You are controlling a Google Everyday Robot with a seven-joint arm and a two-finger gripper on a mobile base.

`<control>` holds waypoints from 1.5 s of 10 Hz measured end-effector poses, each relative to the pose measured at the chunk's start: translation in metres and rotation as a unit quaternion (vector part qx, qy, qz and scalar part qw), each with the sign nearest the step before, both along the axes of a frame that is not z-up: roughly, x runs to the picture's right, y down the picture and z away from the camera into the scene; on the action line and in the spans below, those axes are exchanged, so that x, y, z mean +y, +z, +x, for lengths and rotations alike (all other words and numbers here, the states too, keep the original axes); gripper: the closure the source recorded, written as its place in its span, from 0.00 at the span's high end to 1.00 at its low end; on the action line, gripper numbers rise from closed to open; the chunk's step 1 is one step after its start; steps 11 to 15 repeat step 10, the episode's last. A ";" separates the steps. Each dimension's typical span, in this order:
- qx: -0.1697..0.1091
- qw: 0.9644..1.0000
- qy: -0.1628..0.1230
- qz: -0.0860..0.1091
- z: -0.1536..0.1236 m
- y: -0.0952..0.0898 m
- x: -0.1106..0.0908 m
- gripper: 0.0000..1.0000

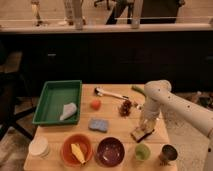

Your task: Wipe table surface with eraser

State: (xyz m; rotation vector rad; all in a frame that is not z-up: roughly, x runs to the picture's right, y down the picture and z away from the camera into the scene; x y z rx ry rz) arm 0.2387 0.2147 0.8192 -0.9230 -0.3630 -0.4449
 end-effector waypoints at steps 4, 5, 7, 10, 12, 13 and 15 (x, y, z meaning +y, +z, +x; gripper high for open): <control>0.004 1.000 -0.010 0.014 -0.013 0.014 -0.027 0.00; -0.002 1.000 -0.012 0.017 -0.022 0.016 -0.030 0.00; -0.026 0.999 -0.012 0.018 -0.046 0.019 -0.032 0.00; -0.059 0.998 0.005 0.017 -0.061 0.005 -0.024 0.00; -0.059 0.998 0.005 0.017 -0.061 0.005 -0.024 0.00; -0.059 0.998 0.005 0.017 -0.061 0.005 -0.024 0.00; -0.059 0.998 0.005 0.017 -0.061 0.005 -0.024 0.00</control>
